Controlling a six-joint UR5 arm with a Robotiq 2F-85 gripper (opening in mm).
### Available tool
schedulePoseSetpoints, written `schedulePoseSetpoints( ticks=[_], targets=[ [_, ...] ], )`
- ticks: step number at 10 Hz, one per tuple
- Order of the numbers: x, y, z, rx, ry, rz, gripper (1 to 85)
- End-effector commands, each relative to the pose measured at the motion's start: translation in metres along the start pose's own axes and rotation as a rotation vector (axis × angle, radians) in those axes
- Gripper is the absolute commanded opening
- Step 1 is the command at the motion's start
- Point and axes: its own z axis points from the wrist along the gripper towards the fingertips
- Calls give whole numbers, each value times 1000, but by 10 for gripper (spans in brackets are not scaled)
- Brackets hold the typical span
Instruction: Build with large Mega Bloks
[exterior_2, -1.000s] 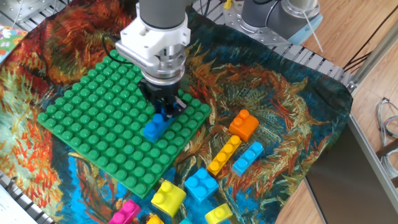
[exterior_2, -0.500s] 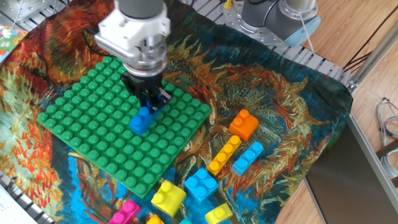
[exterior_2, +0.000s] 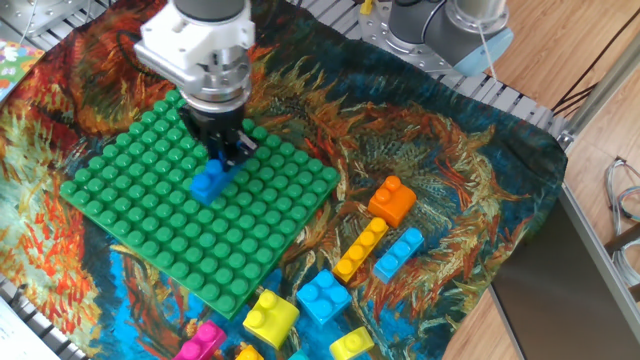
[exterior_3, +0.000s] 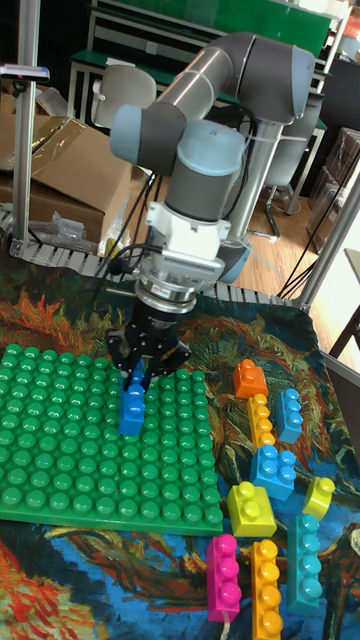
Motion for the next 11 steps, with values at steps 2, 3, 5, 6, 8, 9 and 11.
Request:
schedulePoseSetpoints(
  ticks=[2,3,5,6,8,9,11],
  targets=[
    [-21,-20,12,-59,1,-46,13],
    [-12,-17,6,-60,25,-22,13],
    [-18,-14,6,-71,2,48,13],
    [-22,-18,6,-56,-13,59,13],
    [-22,-15,6,-73,-4,64,13],
    [-32,-16,8,-94,7,71,13],
    [-43,-18,15,-92,13,68,13]
  ],
)
